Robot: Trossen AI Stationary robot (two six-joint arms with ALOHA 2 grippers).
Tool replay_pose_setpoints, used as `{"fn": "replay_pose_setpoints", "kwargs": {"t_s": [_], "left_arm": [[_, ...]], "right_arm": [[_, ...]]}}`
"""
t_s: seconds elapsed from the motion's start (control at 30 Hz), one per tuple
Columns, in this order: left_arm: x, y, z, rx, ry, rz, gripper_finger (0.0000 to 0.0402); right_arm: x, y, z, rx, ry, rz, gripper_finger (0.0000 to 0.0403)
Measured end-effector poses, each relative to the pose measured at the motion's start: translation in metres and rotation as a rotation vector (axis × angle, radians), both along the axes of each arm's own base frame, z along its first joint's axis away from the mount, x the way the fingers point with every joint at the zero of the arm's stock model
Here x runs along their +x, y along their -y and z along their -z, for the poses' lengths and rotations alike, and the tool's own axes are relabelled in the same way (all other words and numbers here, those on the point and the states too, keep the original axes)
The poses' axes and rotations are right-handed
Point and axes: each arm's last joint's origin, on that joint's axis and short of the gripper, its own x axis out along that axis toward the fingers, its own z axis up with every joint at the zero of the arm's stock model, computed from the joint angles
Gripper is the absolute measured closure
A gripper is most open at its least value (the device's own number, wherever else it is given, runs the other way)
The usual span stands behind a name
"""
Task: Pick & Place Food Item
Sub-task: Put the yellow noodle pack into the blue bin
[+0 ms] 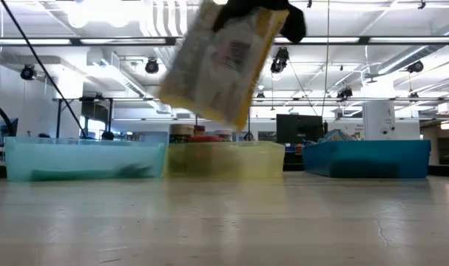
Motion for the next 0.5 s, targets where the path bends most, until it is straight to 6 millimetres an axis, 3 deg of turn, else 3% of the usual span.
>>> {"fn": "replay_pose_setpoints", "kwargs": {"t_s": [0.5], "left_arm": [[-0.02,-0.014,0.006,0.13,-0.078,0.011,0.0132]], "right_arm": [[-0.065,0.084,-0.053,-0.026,-0.119,0.447,0.0384]]}}
